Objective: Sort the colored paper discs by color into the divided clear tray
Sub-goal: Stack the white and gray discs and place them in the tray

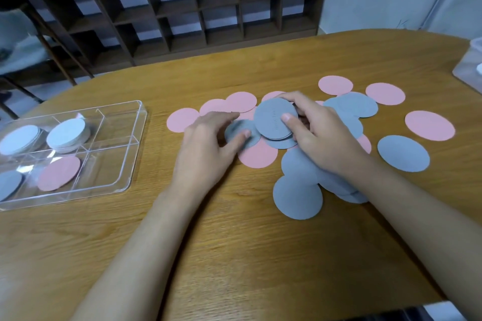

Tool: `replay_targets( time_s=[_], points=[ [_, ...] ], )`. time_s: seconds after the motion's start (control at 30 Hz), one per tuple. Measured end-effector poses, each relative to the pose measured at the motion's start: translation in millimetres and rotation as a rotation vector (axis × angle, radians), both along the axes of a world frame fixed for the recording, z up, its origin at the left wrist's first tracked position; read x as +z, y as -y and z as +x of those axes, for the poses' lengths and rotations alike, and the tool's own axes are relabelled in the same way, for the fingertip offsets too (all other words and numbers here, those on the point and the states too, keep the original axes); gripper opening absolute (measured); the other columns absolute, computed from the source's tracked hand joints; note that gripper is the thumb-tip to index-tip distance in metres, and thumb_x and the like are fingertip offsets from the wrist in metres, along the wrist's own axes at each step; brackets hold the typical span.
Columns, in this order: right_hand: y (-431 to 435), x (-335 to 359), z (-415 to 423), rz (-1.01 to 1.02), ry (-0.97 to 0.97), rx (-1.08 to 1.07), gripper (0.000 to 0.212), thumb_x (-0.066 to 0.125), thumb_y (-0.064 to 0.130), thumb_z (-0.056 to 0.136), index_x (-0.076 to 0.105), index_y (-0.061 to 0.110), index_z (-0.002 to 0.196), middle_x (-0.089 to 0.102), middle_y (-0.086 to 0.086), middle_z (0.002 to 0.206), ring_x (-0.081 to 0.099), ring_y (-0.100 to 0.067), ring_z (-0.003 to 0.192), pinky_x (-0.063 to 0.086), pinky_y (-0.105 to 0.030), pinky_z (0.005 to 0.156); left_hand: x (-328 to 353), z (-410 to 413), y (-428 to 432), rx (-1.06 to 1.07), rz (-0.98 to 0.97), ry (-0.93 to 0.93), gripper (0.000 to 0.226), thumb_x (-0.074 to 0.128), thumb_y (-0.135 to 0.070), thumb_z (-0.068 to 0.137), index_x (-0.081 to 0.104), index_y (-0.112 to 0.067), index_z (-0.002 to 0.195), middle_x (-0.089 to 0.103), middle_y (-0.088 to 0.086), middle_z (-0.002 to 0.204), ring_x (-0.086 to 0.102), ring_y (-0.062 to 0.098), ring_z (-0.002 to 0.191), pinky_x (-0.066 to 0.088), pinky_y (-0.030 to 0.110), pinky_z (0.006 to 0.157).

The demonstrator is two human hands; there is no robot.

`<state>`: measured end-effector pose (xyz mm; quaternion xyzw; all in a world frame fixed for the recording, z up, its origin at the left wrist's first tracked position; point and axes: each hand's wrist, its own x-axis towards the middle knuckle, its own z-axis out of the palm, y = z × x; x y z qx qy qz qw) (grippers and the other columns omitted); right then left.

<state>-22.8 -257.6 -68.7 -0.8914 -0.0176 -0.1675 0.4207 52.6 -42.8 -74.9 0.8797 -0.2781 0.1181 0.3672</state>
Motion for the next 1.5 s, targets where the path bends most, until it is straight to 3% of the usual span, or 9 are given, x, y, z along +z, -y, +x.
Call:
replay_targets(
  time_s=[0.17,0.37,0.57,0.87,0.97,1.1,1.2,1.33,1.5],
  points=[
    [4.8,0.7,0.2,-0.013,0.024,-0.020,0.029,0.047,0.018,0.108,0.056,0.024,0.135,0.070,-0.005,0.096,0.065,-0.024,0.087,0.051,-0.046,0.076,-3.7,3.6,-4.2,0.026,0.139,-0.098,0.051,0.078,-0.052,0.085,0.070,-0.030,0.130,0.071,-0.011,0.128,0.064,0.016,0.093,0.057,0.041,0.087],
    [6.9,0.0,1.3,-0.028,-0.007,-0.086,0.032,0.047,0.021,0.109,0.055,0.022,0.139,0.066,0.007,0.096,0.062,-0.006,0.086,0.047,-0.026,0.072,-2.3,2.0,-5.9,0.021,0.122,-0.105,0.045,0.081,-0.055,0.081,0.075,-0.030,0.118,0.072,-0.012,0.117,0.058,0.012,0.084,0.058,0.042,0.080],
    [6.4,0.8,2.3,-0.036,-0.015,-0.117,0.025,0.046,0.022,0.109,0.057,0.019,0.131,0.063,0.010,0.092,0.060,-0.006,0.086,0.043,-0.019,0.068,1.7,3.4,-3.4,-0.006,-0.078,-0.116,0.047,0.088,-0.020,0.080,0.073,-0.028,0.123,0.066,-0.013,0.110,0.060,-0.004,0.090,0.048,0.012,0.078],
    [5.4,3.4,-0.2,0.004,-0.016,-0.104,0.019,0.043,0.019,0.109,0.057,0.023,0.120,0.062,0.000,0.082,0.061,-0.018,0.079,0.047,-0.039,0.068,9.7,1.1,-3.9,-0.084,-0.390,-0.391,0.012,0.078,-0.010,0.092,0.080,-0.020,0.097,0.072,-0.002,0.085,0.058,0.008,0.066,0.043,0.018,0.056],
    [3.8,3.6,-1.5,0.028,-0.011,-0.081,0.020,0.042,0.017,0.109,0.058,0.026,0.118,0.060,0.005,0.077,0.059,-0.016,0.076,0.046,-0.039,0.070,11.6,-4.0,-0.4,-0.131,-0.472,-0.450,0.014,0.078,-0.007,0.092,0.080,-0.013,0.104,0.076,0.008,0.087,0.064,0.008,0.066,0.050,0.017,0.066],
    [-2.0,6.4,-4.8,0.030,-0.011,-0.008,0.025,0.040,0.015,0.110,0.058,0.027,0.122,0.057,0.019,0.071,0.056,-0.012,0.074,0.042,-0.030,0.066,6.6,-6.4,5.3,-0.058,-0.458,-0.380,0.024,0.082,-0.014,0.089,0.081,-0.022,0.112,0.079,-0.007,0.097,0.074,0.011,0.069,0.056,0.026,0.070],
    [-6.1,7.3,-5.1,0.019,-0.016,0.030,0.028,0.037,0.017,0.112,0.060,0.022,0.128,0.059,0.004,0.072,0.056,-0.019,0.072,0.043,-0.039,0.068,5.3,-11.8,9.2,-0.050,-0.346,-0.285,0.025,0.081,-0.021,0.090,0.081,-0.027,0.114,0.080,-0.014,0.103,0.077,0.015,0.079,0.062,0.039,0.084],
    [-9.6,7.3,-6.2,0.045,-0.007,0.043,0.037,0.033,0.025,0.112,0.060,0.028,0.137,0.064,-0.007,0.076,0.061,-0.017,0.077,0.047,-0.037,0.073,4.7,-17.2,15.5,-0.032,-0.314,-0.212,0.024,0.080,-0.030,0.091,0.081,-0.030,0.115,0.080,-0.008,0.085,0.073,0.023,0.074,0.060,0.042,0.076],
    [-10.2,6.9,-4.2,-0.039,0.002,0.030,0.039,0.040,0.027,0.112,0.053,0.026,0.148,0.056,0.024,0.081,0.059,0.000,0.080,0.041,-0.016,0.066,6.2,-20.6,21.5,0.038,-0.315,-0.146,0.019,0.084,-0.029,0.087,0.083,-0.022,0.104,0.077,-0.007,0.076,0.071,0.012,0.068,0.059,0.032,0.075]
  ],
)
